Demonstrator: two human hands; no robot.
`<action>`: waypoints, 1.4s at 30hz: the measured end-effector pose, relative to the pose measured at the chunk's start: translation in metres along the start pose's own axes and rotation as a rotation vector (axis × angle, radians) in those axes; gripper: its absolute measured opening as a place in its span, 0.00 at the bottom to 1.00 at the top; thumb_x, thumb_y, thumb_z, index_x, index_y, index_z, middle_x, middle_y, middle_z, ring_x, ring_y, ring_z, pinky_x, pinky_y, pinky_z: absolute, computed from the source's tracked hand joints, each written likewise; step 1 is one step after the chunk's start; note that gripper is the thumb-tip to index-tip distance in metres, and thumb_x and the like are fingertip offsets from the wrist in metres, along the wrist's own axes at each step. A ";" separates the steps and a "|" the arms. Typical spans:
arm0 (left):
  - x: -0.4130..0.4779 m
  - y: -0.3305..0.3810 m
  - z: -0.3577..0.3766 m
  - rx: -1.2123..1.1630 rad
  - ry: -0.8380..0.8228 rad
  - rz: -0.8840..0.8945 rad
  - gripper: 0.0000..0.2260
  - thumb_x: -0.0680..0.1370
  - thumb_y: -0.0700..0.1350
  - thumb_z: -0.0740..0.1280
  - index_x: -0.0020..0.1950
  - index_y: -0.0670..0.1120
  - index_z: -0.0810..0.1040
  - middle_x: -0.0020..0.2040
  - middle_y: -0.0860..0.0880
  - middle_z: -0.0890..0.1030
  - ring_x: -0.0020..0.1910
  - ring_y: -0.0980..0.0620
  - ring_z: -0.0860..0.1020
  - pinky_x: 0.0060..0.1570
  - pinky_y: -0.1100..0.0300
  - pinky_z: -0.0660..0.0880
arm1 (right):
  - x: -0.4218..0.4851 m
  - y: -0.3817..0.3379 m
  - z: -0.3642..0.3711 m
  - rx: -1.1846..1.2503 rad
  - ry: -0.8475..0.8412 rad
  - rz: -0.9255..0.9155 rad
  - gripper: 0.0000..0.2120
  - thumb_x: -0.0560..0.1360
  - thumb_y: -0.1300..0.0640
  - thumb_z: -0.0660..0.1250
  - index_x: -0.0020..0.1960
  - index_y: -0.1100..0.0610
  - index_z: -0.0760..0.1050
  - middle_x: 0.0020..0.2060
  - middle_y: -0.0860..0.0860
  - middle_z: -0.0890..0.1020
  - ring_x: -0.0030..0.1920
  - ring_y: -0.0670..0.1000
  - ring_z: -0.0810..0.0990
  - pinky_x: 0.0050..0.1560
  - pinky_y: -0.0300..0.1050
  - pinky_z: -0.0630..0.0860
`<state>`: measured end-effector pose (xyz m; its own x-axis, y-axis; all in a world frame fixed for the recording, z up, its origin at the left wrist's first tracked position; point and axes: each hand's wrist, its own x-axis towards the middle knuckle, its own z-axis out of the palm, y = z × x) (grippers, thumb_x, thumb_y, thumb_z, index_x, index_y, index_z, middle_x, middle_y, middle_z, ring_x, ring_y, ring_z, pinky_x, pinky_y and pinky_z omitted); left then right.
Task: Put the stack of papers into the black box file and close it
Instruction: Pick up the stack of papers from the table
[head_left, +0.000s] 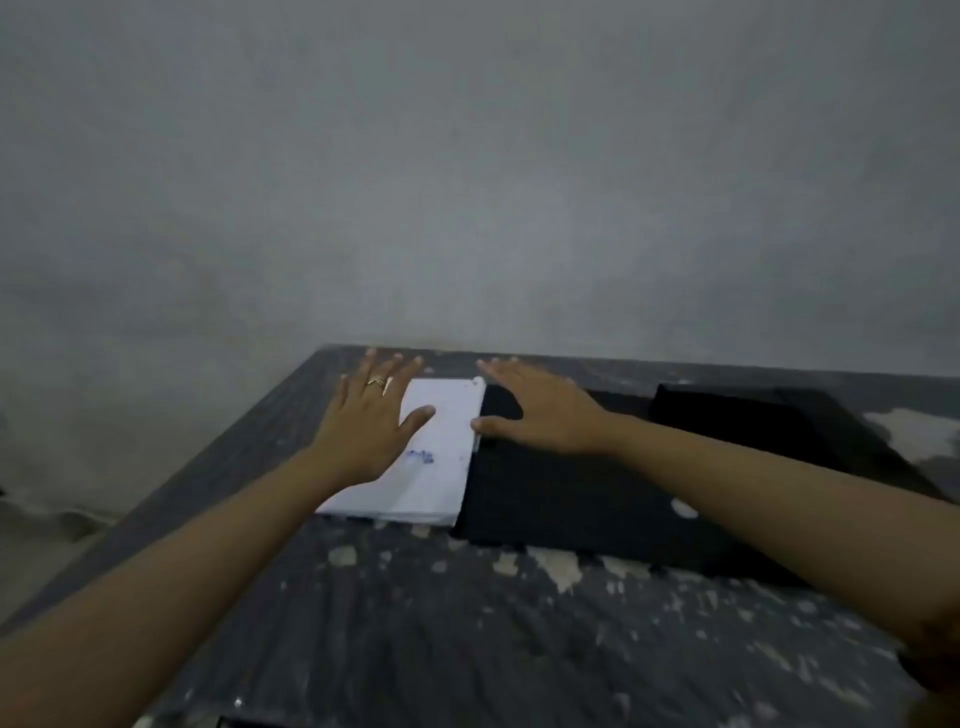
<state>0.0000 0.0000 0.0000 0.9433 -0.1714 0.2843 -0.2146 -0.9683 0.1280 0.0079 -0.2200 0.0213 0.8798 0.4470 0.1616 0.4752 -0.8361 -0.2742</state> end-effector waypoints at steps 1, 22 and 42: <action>-0.005 -0.008 0.005 -0.008 -0.069 -0.042 0.29 0.78 0.60 0.49 0.77 0.52 0.47 0.79 0.48 0.52 0.78 0.46 0.44 0.74 0.45 0.48 | 0.002 -0.008 0.010 0.051 -0.071 0.023 0.39 0.73 0.35 0.58 0.78 0.49 0.49 0.78 0.49 0.55 0.77 0.51 0.54 0.74 0.53 0.55; -0.009 -0.098 0.039 -0.659 -0.124 -0.721 0.15 0.76 0.40 0.63 0.58 0.31 0.74 0.60 0.32 0.75 0.59 0.37 0.74 0.55 0.49 0.70 | 0.037 -0.042 0.076 1.253 -0.116 0.883 0.05 0.76 0.61 0.63 0.52 0.59 0.71 0.47 0.55 0.79 0.42 0.54 0.77 0.35 0.43 0.71; 0.018 0.008 -0.002 -1.121 0.096 -0.408 0.24 0.75 0.39 0.67 0.69 0.43 0.64 0.64 0.39 0.75 0.46 0.49 0.75 0.40 0.59 0.73 | -0.006 0.036 0.004 1.479 0.182 0.639 0.34 0.71 0.83 0.51 0.68 0.55 0.68 0.66 0.59 0.75 0.65 0.63 0.73 0.61 0.57 0.72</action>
<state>0.0144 -0.0102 0.0076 0.9805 0.1722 0.0944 -0.0506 -0.2426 0.9688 0.0192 -0.2515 0.0069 0.9660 0.0335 -0.2563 -0.2575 0.2082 -0.9436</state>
